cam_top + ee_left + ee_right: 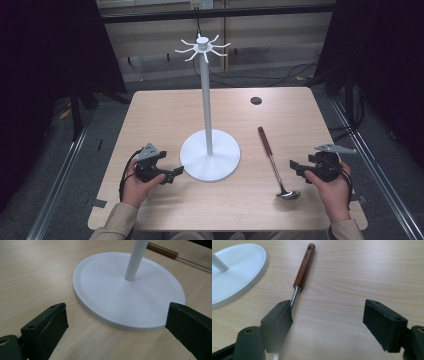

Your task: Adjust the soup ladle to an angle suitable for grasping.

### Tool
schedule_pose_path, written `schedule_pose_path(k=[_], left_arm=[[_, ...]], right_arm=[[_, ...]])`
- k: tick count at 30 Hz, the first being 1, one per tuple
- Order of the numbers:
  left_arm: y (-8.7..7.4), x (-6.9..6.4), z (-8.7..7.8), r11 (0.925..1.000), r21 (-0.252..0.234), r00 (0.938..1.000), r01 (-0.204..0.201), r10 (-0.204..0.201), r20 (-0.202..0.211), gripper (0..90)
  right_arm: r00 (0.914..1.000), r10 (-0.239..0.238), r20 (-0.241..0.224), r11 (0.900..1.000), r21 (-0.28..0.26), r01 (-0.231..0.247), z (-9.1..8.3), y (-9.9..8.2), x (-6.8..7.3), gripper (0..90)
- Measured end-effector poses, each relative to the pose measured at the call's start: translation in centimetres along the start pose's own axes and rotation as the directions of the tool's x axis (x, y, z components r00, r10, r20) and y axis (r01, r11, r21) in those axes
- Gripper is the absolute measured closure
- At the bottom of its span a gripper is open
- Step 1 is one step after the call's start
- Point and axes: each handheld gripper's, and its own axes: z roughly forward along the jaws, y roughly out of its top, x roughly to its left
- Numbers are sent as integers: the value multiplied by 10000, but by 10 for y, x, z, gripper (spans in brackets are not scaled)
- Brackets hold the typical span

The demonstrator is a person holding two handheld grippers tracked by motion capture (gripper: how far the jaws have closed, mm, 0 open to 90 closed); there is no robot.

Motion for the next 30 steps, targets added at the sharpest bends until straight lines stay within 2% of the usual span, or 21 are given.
schedule_pose_path(k=[3, 6, 7, 8, 9, 12, 13, 14, 15, 17, 20, 21, 22, 23, 24, 25, 28, 29, 30], left_arm=[[0, 0, 0, 10000, -8, 10000, -47, 47, 6, 37], [-1, 1, -1, 10000, -48, 10000, 2, -2, 19, 37], [0, 1, -1, 10000, -52, 10000, -19, 19, 5, 37], [0, 1, -2, 10000, -79, 10000, 27, -26, 2, 38], [0, 2, -2, 10000, -79, 10000, 19, -19, 5, 38], [0, 2, -2, 9999, -145, 10000, 59, -58, 35, 38], [0, 3, -2, 9999, -92, 10000, 65, -65, 27, 38], [0, 3, -2, 9999, -92, 10000, 65, -65, 27, 38], [-1, 3, -2, 10000, -57, 10000, 10, -10, 53, 38], [-2, 5, -3, 10000, -31, 10000, 13, -13, -2, 38], [-2, 6, -5, 9999, -87, 10000, 63, -64, -34, 38], [-2, 7, -6, 9999, -114, 10000, 77, -78, -38, 38], [-2, 7, -6, 9999, -114, 10000, 77, -78, -38, 38], [-2, 7, -6, 9999, -132, 9999, 96, -97, -28, 38], [-2, 7, -6, 9998, -151, 9999, 112, -112, -52, 38], [-2, 7, -6, 9998, -171, 9999, 134, -135, -44, 38], [-2, 8, -6, 9999, -133, 9999, 81, -82, -59, 38], [-2, 8, -6, 9998, -143, 9999, 106, -107, -43, 38], [-3, 8, -6, 9998, -134, 9999, 110, -111, -47, 38]], right_arm=[[9993, -384, -37, 9990, 240, 385, 4, 10, 8, 266], [9947, -982, -319, 9936, 522, 997, 15, 28, 24, 427], [9947, -982, -319, 9936, 522, 997, 15, 28, 24, 427], [9920, -1101, -610, 9896, 858, 1151, 22, 37, 33, 581], [9920, -1101, -610, 9896, 858, 1151, 22, 37, 33, 581], [9831, -1512, -1030, 9768, 1370, 1645, 37, 47, 44, 716], [9771, -1745, -1215, 9673, 1644, 1932, 49, 52, 52, 776], [9771, -1745, -1215, 9673, 1644, 1932, 49, 52, 52, 776], [9761, -1714, -1339, 9637, 1832, 1943, 58, 54, 57, 803], [9750, -1645, -1495, 9625, 1919, 1918, 63, 55, 59, 825], [9696, -1919, -1521, 9454, 2365, 2242, 81, 57, 67, 841], [9690, -1985, -1473, 9363, 2638, 2319, 90, 56, 69, 841], [9690, -1985, -1473, 9363, 2638, 2319, 90, 56, 69, 841], [9691, -2040, -1390, 9284, 2867, 2366, 99, 54, 70, 840], [9691, -2040, -1390, 9284, 2867, 2366, 99, 54, 70, 840], [9731, -2074, -1001, 9219, 3128, 2287, 104, 53, 68, 840], [9826, -1731, -674, 9286, 3212, 1856, 107, 52, 60, 842], [9827, -1758, -582, 9259, 3293, 1851, 107, 52, 58, 837], [9835, -1730, -520, 9280, 3259, 1805, 108, 51, 57, 831]])
